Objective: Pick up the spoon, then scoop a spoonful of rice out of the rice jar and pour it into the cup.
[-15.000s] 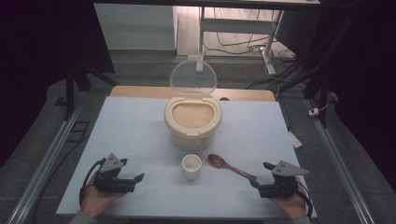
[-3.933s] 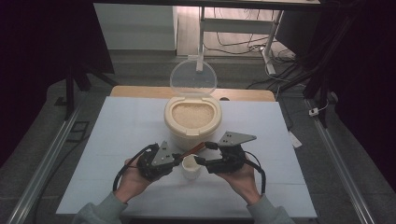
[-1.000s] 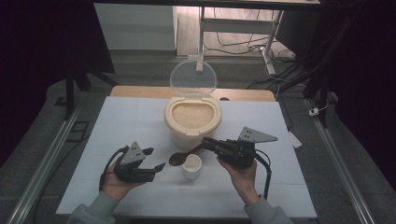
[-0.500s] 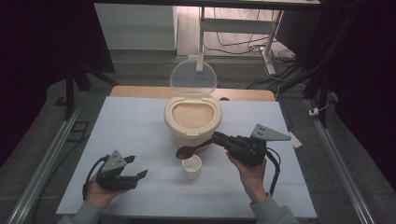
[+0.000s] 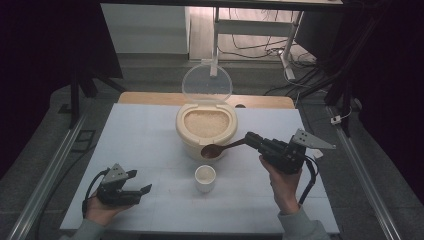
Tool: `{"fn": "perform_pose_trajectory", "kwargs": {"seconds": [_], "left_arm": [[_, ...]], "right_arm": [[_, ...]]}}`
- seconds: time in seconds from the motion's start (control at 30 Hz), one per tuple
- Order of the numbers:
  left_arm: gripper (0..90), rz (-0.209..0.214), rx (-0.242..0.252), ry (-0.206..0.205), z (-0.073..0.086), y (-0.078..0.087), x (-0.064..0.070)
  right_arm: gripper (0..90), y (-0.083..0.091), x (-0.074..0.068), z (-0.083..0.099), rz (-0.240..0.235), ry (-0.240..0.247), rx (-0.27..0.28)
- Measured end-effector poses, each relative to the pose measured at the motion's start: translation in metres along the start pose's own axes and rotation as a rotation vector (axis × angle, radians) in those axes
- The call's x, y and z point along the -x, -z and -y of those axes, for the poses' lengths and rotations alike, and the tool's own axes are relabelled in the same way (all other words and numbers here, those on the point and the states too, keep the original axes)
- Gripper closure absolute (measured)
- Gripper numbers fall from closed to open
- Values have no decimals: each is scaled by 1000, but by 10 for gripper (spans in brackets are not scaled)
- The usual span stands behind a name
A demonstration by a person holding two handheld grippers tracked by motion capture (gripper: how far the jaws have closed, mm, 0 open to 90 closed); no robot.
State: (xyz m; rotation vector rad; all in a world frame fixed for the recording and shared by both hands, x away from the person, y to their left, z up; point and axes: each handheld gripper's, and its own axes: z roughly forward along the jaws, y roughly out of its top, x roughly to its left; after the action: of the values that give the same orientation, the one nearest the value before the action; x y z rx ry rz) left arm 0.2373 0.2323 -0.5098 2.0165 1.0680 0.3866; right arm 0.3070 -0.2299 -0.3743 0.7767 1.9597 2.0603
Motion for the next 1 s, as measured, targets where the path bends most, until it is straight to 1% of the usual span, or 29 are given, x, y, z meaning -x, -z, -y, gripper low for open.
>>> {"fn": "perform_pose_trajectory", "kwargs": {"seconds": [0.23,0.53,0.7,0.8,0.9,1.0], "left_arm": [[214,5,-12,0,0,-2,0],[209,5,-19,6,0,-2,-1],[206,8,-21,3,-1,-3,0],[206,9,-23,3,0,-3,-1],[206,9,-24,0,-1,-3,0],[205,11,-20,-2,-1,-3,0]], "right_arm": [[828,4,2,-3,21,6,14],[828,3,7,-9,40,12,31],[827,-2,16,-16,68,1,46],[828,-7,22,-22,92,3,47],[827,-11,29,-26,113,-5,46],[827,-16,34,-29,133,-3,35]]}}
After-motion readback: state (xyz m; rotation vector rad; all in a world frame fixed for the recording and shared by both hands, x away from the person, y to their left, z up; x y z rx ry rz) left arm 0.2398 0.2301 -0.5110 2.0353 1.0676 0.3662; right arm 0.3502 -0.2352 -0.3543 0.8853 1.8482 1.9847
